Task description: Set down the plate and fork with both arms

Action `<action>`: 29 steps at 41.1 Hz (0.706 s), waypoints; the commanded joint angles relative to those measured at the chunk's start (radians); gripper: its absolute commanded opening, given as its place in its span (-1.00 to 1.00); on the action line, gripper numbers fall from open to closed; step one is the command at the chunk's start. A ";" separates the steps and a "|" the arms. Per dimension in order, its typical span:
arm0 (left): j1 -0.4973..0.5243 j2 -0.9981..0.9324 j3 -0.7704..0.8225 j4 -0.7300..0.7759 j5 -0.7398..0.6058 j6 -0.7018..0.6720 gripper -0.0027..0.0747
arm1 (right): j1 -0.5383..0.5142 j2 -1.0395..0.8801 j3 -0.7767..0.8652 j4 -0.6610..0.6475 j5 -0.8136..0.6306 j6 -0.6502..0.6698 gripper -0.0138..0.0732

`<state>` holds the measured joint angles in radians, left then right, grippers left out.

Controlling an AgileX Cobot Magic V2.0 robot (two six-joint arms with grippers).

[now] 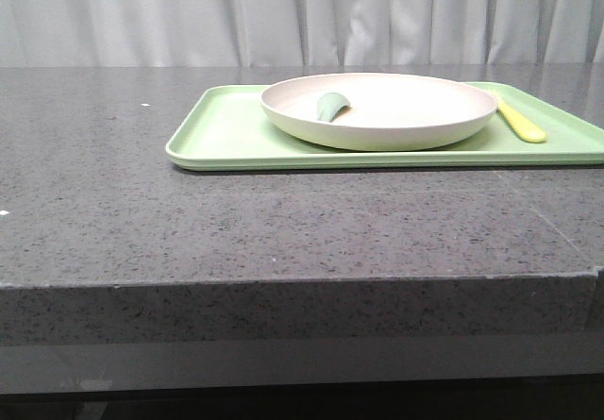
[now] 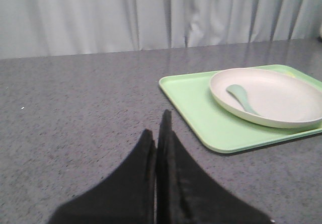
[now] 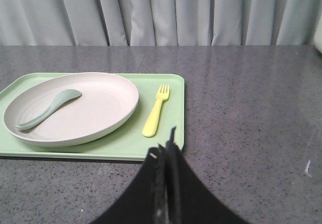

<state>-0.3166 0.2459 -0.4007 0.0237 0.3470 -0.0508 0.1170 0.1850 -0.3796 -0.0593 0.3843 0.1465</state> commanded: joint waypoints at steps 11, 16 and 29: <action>0.250 -0.235 0.185 -0.052 -0.091 -0.002 -0.98 | -0.005 0.009 -0.023 -0.013 -0.086 -0.011 -0.83; 0.302 -0.275 0.244 -0.055 -0.126 -0.002 -0.98 | -0.005 0.009 -0.023 -0.013 -0.086 -0.011 -0.83; 0.322 -0.274 0.402 -0.055 -0.297 -0.002 -0.98 | -0.005 0.009 -0.023 -0.013 -0.085 -0.011 -0.83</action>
<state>0.0046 -0.0053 -0.0039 -0.0237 0.1820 -0.0508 0.1170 0.1850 -0.3796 -0.0593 0.3827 0.1465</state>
